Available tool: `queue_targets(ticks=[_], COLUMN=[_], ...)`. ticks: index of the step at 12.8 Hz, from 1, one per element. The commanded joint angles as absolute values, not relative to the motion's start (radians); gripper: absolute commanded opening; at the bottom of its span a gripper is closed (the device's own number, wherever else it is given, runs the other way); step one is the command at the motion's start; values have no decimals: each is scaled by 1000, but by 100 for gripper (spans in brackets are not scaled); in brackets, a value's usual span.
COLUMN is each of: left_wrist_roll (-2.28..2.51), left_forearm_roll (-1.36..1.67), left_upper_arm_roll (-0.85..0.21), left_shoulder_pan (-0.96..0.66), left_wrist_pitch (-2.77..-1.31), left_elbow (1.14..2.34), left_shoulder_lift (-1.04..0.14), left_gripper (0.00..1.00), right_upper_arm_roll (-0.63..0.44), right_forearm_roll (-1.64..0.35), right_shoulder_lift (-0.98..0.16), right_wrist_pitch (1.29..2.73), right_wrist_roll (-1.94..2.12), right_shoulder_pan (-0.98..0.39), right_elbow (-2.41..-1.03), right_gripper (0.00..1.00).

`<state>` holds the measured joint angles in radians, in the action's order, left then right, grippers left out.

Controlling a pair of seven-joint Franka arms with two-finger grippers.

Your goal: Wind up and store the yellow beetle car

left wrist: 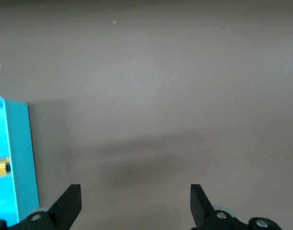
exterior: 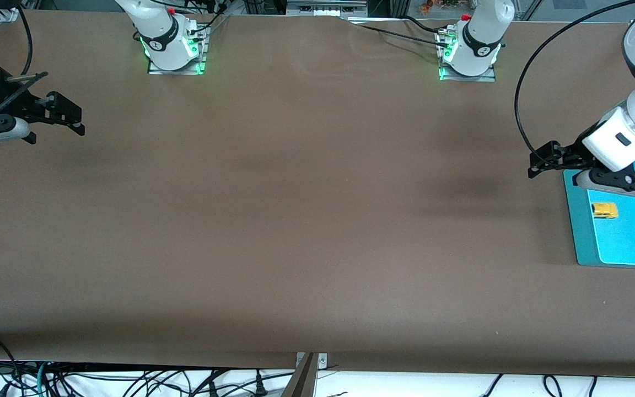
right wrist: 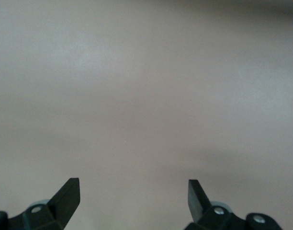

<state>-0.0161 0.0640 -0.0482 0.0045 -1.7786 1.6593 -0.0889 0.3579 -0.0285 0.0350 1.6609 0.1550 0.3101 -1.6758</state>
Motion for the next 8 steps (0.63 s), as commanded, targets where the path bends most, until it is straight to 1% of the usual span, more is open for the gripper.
queue_targets(ticks=[1, 4, 8], left_wrist_roll=[136, 138, 124], left_forearm_roll=[71, 72, 71], left_upper_arm_roll=[-37, -29, -15], left_shoulder_pan=[-8, 9, 17], left_wrist_pitch=[-1732, -1677, -1664], left_elbow=[1624, 1626, 1641], left_shoulder_lift=[-91, -74, -74], left_gripper=[100, 100, 100], right_upper_arm_roll=[357, 357, 359], right_forearm_roll=[-35, -37, -37], right_shoulder_lift=[32, 31, 32], right_wrist_pitch=[1638, 1638, 1637], right_wrist_roll=[160, 161, 160], right_shoulder_pan=[307, 305, 305], right_elbow=[-1655, -1655, -1655], right_gripper=[100, 100, 100])
